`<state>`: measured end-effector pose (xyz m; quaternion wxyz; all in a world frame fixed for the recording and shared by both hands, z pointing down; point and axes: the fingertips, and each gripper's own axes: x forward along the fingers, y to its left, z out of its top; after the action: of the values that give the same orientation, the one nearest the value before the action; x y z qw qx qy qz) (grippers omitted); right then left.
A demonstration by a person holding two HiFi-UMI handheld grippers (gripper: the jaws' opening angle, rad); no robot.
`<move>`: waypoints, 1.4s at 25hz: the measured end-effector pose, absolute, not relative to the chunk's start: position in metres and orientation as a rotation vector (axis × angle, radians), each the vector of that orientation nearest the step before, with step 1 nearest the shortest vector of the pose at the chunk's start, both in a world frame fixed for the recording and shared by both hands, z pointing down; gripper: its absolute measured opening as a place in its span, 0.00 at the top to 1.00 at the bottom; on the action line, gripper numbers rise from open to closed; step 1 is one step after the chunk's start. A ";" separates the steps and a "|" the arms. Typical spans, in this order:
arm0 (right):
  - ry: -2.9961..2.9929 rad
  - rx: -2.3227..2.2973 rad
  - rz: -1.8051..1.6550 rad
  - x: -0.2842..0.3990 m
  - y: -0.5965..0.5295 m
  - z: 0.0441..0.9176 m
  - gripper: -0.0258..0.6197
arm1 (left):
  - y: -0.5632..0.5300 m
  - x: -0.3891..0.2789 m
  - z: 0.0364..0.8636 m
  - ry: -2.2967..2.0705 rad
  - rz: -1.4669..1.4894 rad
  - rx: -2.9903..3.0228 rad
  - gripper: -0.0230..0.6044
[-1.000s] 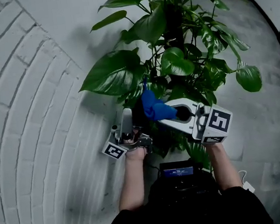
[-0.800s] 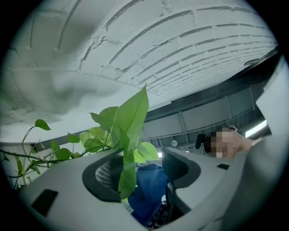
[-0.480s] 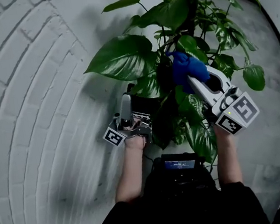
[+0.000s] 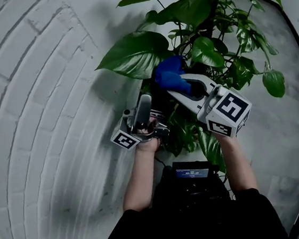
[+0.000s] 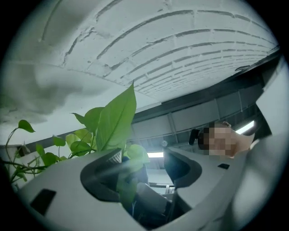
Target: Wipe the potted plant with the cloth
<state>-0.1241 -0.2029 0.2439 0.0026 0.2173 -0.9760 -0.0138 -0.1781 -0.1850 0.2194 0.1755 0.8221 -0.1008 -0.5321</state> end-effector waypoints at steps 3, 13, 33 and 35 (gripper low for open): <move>-3.062 0.579 -0.045 -0.140 -0.186 0.251 0.78 | -0.178 -0.177 0.220 -0.272 -1.489 2.363 0.51; -3.141 0.342 -0.006 -0.147 -0.152 0.250 0.78 | -0.181 -0.180 0.226 -0.204 -1.540 2.295 0.51; -3.055 1.305 -0.120 -0.025 -0.225 0.199 0.78 | -0.197 -0.194 0.243 -0.309 -1.554 2.183 0.51; -3.039 1.235 -0.097 -0.044 -0.231 0.208 0.78 | -0.196 -0.187 0.237 -0.261 -1.553 2.194 0.51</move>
<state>-0.0444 -0.2312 0.2078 -0.0698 0.3753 -0.9238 -0.0294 -0.1870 -0.1957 0.2369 0.2186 0.7927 -0.0945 -0.5612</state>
